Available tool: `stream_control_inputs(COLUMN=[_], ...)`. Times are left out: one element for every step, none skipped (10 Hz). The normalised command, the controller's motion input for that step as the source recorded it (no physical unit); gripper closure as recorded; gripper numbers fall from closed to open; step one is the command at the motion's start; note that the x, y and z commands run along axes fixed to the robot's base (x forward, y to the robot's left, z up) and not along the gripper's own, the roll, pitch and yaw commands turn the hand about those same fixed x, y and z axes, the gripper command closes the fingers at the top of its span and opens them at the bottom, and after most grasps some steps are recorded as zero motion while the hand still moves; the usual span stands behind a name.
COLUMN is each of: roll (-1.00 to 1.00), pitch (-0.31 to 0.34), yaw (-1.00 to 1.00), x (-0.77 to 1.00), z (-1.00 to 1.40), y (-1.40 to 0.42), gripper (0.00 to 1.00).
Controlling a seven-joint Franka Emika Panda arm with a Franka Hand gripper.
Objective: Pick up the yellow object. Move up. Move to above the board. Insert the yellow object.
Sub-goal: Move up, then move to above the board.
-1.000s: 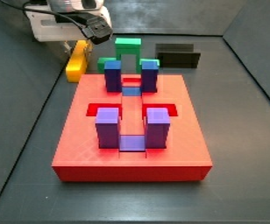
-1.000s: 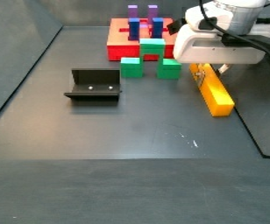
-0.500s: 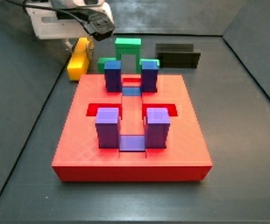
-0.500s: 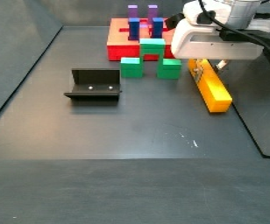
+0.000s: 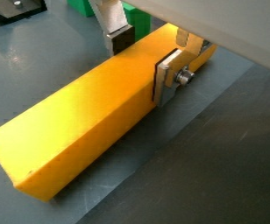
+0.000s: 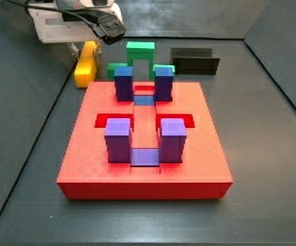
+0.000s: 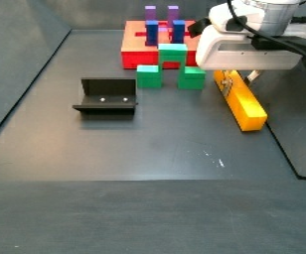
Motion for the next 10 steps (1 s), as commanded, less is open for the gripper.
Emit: stream_control_inputs(roll=[0.00, -0.01, -0.01, 0.00, 0.00, -0.01, -0.02, -0.03, -0.04, -0.05], pitch=[0.011, 0.036, 0.016, 0.000, 0.004, 0.059, 0.042, 0.034, 0.077, 0.094], yaw=[0.01, 0.02, 0.01, 0.00, -0.01, 0.00, 0.00, 0.00, 0.00, -0.01], x=[-0.02, -0.07, -0.05, 0.00, 0.01, -0.03, -0.03, 0.00, 0.04, 0.04], z=[0.81, 0.66, 0.41, 1.40, 1.40, 1.40, 1.40, 1.40, 1.40, 1.40], y=[0.00, -0.01, -0.01, 0.00, 0.00, 0.00, -0.01, 0.00, 0.00, 0.00], gripper=[1.00, 1.00, 1.00, 1.00, 1.00, 1.00, 1.00, 1.00, 1.00, 1.00])
